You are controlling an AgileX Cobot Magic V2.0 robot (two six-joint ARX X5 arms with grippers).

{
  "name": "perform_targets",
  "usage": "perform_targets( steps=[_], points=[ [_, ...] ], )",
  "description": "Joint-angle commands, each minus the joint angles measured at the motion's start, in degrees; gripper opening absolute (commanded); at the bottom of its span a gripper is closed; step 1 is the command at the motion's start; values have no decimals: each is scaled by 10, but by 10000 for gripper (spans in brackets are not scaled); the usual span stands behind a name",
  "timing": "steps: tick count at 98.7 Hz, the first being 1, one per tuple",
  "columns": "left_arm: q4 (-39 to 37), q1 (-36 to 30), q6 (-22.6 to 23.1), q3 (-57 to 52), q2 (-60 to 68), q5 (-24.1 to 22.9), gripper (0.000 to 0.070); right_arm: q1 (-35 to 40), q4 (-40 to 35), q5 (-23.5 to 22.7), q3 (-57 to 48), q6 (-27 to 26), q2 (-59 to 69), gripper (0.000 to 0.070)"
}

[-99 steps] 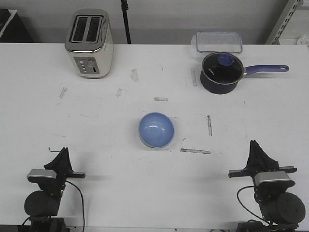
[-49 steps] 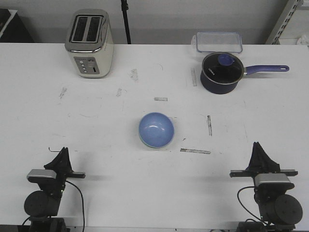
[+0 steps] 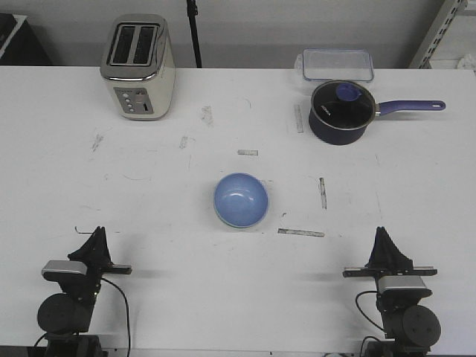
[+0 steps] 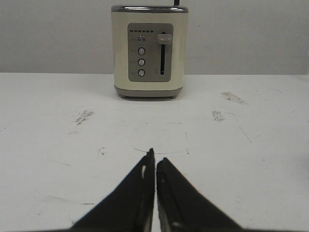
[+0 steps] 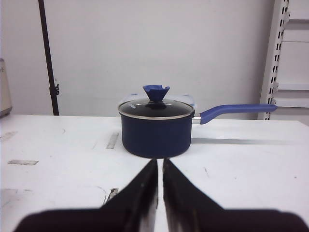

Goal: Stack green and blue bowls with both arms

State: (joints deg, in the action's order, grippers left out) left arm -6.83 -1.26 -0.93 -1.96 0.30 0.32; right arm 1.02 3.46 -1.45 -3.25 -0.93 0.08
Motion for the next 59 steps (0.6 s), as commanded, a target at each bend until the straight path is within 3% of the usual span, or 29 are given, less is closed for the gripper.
perform_targets(
  steps=[1,23,59],
  points=[
    [-8,1,5,13,-1,1,2,-3,8,2,11,-12,0,9],
    [-7,1,5,13,-1,1,2,-6,-41,-1,26,-12,0,9],
    [-7,1,5,13,-1,0,2,-7,-19,-1,26,-12,0,9]
  ],
)
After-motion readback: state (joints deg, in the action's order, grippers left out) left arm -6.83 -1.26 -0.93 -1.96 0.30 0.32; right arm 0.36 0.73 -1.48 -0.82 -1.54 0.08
